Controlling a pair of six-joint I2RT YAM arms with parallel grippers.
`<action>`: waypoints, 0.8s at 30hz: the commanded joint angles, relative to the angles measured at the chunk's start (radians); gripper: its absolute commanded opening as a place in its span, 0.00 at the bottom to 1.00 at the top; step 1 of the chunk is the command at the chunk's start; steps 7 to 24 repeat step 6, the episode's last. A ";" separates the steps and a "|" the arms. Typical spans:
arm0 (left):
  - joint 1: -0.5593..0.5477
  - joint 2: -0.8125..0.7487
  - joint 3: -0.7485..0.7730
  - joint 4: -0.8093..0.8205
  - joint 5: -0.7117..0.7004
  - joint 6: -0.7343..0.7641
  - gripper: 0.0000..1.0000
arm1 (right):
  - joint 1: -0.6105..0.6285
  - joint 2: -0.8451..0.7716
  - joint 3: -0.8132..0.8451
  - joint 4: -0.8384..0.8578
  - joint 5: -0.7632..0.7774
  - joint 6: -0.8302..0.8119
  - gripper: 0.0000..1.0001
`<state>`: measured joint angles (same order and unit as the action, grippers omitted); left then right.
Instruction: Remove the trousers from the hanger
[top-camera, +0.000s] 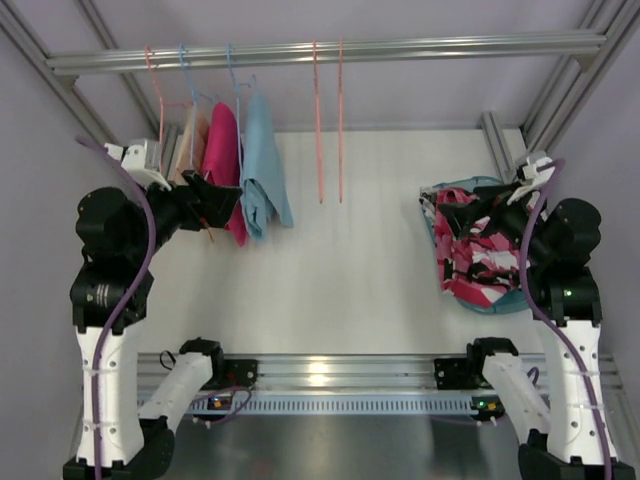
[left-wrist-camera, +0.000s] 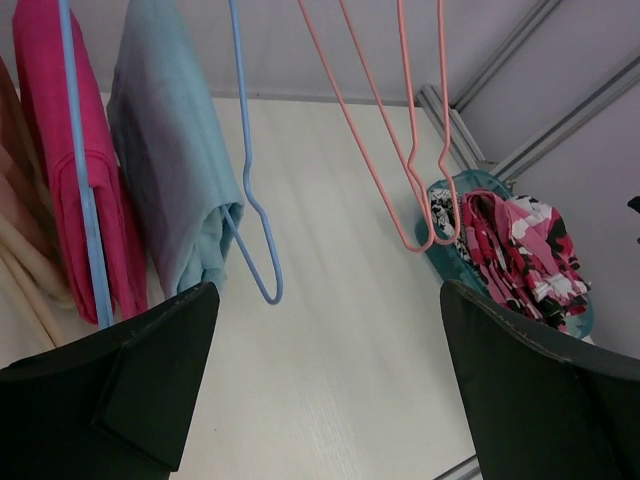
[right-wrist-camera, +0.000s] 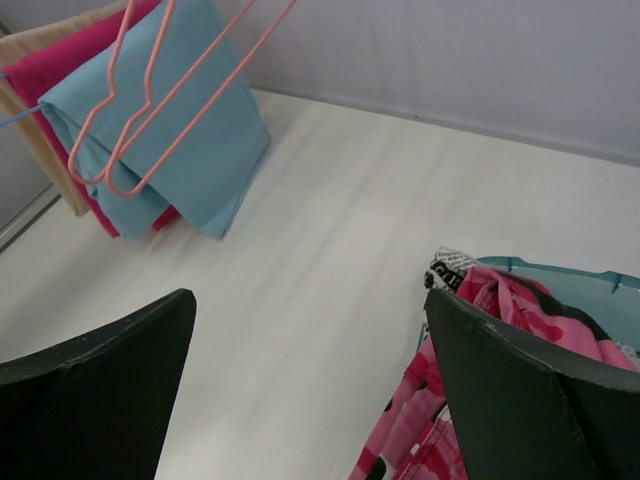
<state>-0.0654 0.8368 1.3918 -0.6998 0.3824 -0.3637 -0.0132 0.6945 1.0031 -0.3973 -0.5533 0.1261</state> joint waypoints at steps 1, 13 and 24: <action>0.025 -0.041 -0.051 0.040 0.032 0.013 0.99 | 0.005 -0.053 -0.035 0.023 -0.076 0.056 0.99; 0.047 -0.071 -0.062 0.040 0.018 0.019 0.99 | 0.005 -0.102 -0.031 -0.008 -0.077 0.058 0.99; 0.047 -0.071 -0.062 0.040 0.018 0.019 0.99 | 0.005 -0.102 -0.031 -0.008 -0.077 0.058 0.99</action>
